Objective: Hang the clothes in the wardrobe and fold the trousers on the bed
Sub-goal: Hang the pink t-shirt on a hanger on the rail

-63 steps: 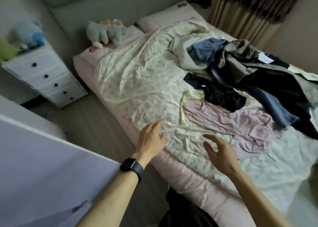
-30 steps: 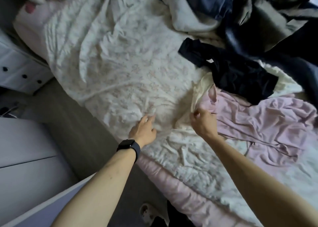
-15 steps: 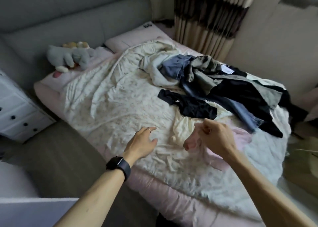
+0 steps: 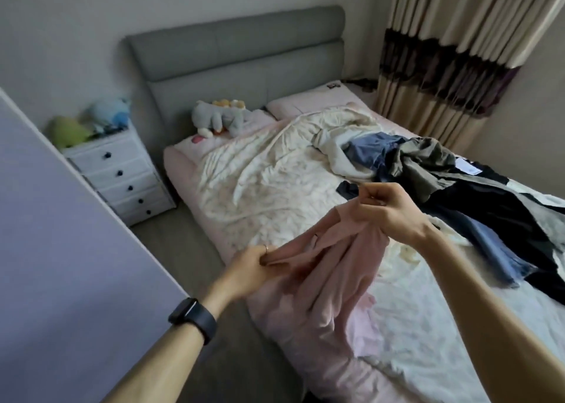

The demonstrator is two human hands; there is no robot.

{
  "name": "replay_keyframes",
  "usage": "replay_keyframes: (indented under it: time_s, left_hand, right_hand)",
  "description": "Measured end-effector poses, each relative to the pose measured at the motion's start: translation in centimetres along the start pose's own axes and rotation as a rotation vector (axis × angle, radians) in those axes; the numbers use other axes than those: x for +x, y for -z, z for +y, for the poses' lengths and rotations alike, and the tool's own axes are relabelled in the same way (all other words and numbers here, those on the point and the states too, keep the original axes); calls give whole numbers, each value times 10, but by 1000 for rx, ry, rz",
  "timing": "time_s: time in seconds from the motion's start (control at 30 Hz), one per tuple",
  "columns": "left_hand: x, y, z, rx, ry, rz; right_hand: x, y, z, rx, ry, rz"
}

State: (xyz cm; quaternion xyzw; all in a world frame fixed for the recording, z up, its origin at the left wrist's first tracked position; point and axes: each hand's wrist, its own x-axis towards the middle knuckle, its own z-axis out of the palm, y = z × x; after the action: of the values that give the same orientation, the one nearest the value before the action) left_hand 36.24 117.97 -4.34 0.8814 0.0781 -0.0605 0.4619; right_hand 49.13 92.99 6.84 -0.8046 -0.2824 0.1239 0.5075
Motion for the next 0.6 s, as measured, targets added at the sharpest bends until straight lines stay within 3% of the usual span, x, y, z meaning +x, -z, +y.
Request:
replay_keyframes:
  time_s: [0.1, 0.3, 0.4, 0.6]
  left_hand:
    - [-47, 41, -21, -225, 86, 134]
    - [-147, 98, -49, -186, 295, 350]
    - [-225, 107, -57, -240, 440, 565]
    - [-347, 93, -37, -262, 627, 939]
  right_hand:
    - [6, -21, 1, 44, 29, -136]
    - [41, -98, -2, -38, 89, -602]
    - [58, -163, -27, -268, 247, -863]
    - [48, -266, -73, -391, 613, -1051]
